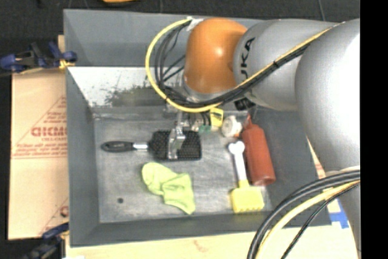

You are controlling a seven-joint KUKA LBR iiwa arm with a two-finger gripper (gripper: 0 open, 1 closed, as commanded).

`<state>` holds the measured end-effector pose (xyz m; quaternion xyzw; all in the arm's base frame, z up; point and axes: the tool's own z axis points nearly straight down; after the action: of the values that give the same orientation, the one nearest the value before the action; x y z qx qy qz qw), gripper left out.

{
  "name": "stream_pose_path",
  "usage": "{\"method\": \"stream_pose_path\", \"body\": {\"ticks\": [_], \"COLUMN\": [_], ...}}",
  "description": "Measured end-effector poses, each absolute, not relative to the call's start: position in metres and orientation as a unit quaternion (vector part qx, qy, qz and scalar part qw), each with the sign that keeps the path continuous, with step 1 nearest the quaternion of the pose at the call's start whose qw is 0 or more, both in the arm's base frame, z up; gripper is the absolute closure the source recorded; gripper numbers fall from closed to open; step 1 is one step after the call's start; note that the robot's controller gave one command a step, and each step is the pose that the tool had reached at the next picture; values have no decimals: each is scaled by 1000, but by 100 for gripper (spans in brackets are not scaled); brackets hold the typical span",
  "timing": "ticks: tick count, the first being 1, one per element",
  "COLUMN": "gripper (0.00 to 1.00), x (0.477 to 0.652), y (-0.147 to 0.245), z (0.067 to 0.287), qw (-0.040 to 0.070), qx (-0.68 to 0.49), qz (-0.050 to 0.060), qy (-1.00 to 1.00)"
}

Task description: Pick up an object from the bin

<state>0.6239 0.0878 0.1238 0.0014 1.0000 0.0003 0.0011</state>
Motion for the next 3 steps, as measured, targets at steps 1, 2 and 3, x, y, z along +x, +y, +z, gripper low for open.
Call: {"method": "stream_pose_path", "body": {"ticks": [1, 2, 3], "gripper": [0, 100, 100], "x": [616, 615, 615], "y": [74, 68, 68], "z": [90, 75, 75], "qw": [4, 4, 4], "qx": [70, 41, 42], "qz": [2, 1, 1], "qy": [998, 999, 999]}}
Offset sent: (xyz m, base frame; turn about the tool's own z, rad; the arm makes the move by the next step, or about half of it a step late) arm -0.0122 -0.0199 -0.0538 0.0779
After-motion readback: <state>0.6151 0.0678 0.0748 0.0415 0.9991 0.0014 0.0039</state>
